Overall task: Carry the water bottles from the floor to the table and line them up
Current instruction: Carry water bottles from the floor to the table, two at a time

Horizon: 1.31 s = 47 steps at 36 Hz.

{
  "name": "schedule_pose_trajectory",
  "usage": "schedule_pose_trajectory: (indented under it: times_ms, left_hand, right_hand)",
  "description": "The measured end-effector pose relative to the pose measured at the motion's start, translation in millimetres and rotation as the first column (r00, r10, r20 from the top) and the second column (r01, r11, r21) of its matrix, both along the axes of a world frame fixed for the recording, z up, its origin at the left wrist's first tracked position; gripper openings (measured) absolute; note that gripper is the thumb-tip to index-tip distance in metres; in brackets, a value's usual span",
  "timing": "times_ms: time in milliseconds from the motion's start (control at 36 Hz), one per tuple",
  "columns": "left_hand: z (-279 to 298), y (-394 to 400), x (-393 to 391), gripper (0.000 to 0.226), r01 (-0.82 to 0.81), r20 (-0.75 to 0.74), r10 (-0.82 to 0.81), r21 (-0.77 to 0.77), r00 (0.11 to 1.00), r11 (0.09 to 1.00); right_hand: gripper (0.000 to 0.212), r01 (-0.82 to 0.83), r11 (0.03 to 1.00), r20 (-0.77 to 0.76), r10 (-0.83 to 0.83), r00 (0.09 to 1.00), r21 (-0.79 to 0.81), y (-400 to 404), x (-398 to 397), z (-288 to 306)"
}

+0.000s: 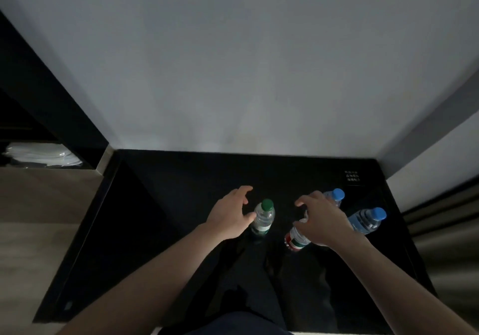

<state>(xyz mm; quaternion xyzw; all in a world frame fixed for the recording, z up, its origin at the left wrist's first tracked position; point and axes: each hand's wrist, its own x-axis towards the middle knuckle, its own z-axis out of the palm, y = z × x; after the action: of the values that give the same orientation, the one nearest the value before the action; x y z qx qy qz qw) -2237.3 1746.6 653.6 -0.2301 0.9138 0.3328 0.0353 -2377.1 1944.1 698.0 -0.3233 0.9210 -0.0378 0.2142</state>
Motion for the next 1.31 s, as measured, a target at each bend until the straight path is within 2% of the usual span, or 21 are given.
schedule_pose_trajectory:
  times_ms: [56, 111, 250, 417, 556, 667, 750, 917, 1028, 1306]
  left_hand:
    - [6, -15, 26, 0.065, -0.052, -0.019, 0.052, -0.028, 0.998, 0.998]
    - [13, -29, 58, 0.062, -0.119, -0.031, 0.117, -0.073, 0.993, 0.99]
    - [24, -63, 156, 0.061, -0.289, -0.047, 0.285, -0.164, 0.957, 0.943]
    - [31, -90, 265, 0.061, -0.462, -0.012, 0.471, -0.216, 0.882, 0.86]
    - [33, -115, 352, 0.063, -0.598, -0.072, 0.6, -0.238, 0.797, 0.765]
    - [30, -146, 429, 0.067, -0.643, -0.04, 0.653, -0.235, 0.756, 0.729]
    - [28, -168, 493, 0.073, -0.651, 0.025, 0.68, -0.261, 0.733, 0.712]
    - [48, -205, 617, 0.073, -0.706, 0.106, 0.767, -0.33, 0.633, 0.627]
    - [61, -225, 690, 0.072, -0.748, 0.108, 0.817, -0.351, 0.566, 0.564]
    - [66, -268, 834, 0.073, -0.877, 0.041, 0.942, -0.354, 0.333, 0.325]
  right_hand:
    - [0.046, -0.067, 0.988, -0.052, 0.06, 0.997, -0.142, -19, 14, 6]
    - [0.041, -0.135, 0.957, -0.024, 0.133, 0.991, -0.256, -42, 31, 10]
    - [0.042, -0.359, 0.872, 0.053, 0.397, 0.916, -0.334, -104, 83, 9]
    - [0.055, -0.515, 0.788, 0.113, 0.577, 0.809, -0.336, -173, 151, -1]
    - [0.068, -0.633, 0.713, 0.133, 0.688, 0.713, -0.301, -235, 223, -2]
    - [0.075, -0.718, 0.64, 0.115, 0.763, 0.636, -0.273, -288, 296, -4]
    - [0.076, -0.76, 0.593, 0.125, 0.803, 0.583, -0.266, -328, 357, -5]
    - [0.076, -0.82, 0.519, 0.167, 0.854, 0.492, -0.241, -404, 483, 0]
    - [0.076, -0.858, 0.448, 0.168, 0.893, 0.417, -0.252, -448, 560, 14]
    - [0.076, -0.941, 0.233, 0.098, 0.972, 0.215, -0.247, -556, 709, 40]
